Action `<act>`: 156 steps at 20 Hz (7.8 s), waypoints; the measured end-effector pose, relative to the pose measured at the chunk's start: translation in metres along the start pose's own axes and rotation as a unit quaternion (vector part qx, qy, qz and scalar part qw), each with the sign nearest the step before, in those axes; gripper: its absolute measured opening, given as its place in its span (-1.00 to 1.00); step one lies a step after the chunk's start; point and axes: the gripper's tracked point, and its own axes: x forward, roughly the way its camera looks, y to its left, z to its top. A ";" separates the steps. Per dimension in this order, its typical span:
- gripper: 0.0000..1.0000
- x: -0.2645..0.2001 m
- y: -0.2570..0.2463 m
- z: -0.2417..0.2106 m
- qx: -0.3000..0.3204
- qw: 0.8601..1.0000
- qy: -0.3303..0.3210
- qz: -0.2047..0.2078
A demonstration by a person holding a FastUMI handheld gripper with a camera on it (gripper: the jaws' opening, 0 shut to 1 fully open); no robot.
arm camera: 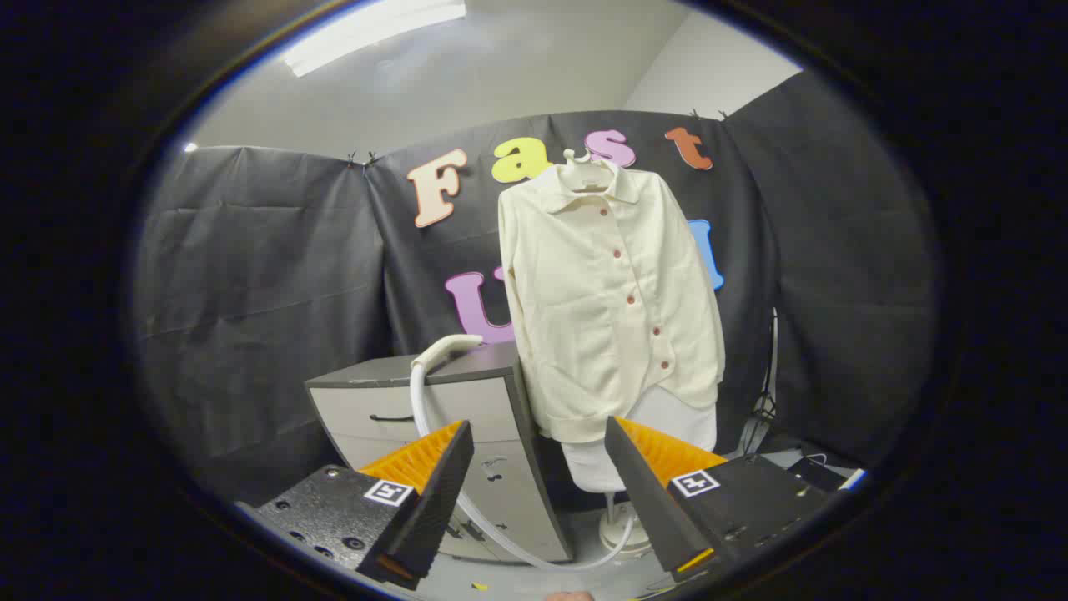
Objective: Iron the clothes twice with a garment steamer, once on the left side and once on the right side.
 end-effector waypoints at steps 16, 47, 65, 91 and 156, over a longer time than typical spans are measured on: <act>0.93 0.016 0.009 0.008 -0.011 1.000 -0.019 -0.013; 0.93 0.206 0.165 0.014 -0.070 0.997 0.035 0.008; 0.95 0.400 0.223 -0.030 -0.071 0.973 0.218 -0.019; -0.40 0.423 0.223 -0.055 0.025 0.963 0.268 -0.002; -0.45 0.276 -0.060 -0.005 0.036 0.988 0.125 0.082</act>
